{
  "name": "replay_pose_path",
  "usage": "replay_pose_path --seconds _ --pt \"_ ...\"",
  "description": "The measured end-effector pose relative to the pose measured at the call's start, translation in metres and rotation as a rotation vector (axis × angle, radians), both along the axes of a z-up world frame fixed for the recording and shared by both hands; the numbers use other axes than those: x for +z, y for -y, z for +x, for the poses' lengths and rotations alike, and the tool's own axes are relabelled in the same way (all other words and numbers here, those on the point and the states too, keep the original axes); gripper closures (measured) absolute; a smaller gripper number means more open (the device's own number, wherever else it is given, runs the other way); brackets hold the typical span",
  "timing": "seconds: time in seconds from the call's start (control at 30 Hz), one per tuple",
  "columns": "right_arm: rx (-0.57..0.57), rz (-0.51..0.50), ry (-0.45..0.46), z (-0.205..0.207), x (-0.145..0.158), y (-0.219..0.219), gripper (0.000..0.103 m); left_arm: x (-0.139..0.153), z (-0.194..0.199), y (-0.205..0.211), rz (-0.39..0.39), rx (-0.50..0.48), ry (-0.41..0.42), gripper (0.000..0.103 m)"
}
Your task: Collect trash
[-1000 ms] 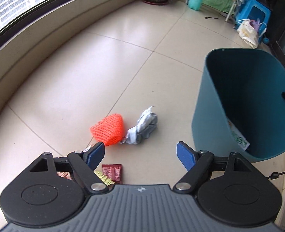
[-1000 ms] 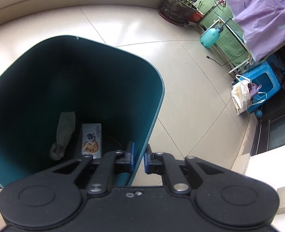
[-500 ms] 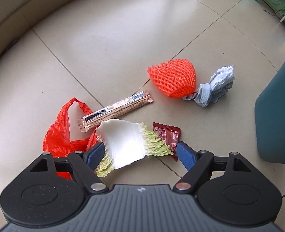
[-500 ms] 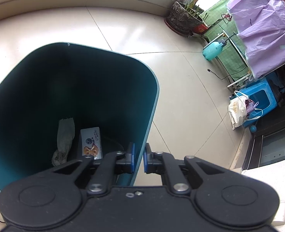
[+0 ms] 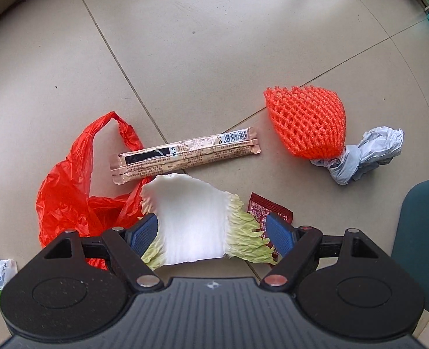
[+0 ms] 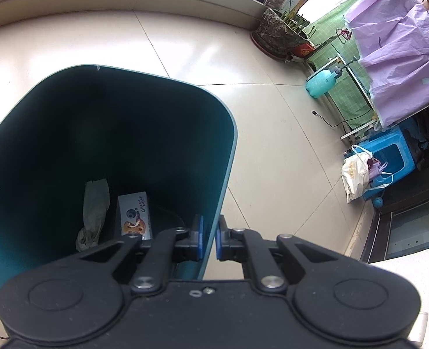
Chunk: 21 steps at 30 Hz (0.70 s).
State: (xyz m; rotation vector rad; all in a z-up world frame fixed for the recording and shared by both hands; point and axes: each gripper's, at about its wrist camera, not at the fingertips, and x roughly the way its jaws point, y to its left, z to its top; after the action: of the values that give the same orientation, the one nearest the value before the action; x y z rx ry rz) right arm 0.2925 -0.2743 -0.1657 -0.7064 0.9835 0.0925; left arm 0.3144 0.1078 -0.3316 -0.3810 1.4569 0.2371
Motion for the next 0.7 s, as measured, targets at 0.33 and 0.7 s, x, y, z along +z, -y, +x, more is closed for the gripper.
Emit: replay_pose_path --seconds 0.33,0.7 --pt "-0.013 -0.003 0.005 -0.003 0.0 0.001 0.096 -0.034 0.03 0.018 0.171 0.033 -0.088 0.022" --pt "-0.048 0.015 0.01 0.001 -0.002 0.004 0.096 -0.047 0.027 0.006 0.21 0.07 -0.116 0.052"
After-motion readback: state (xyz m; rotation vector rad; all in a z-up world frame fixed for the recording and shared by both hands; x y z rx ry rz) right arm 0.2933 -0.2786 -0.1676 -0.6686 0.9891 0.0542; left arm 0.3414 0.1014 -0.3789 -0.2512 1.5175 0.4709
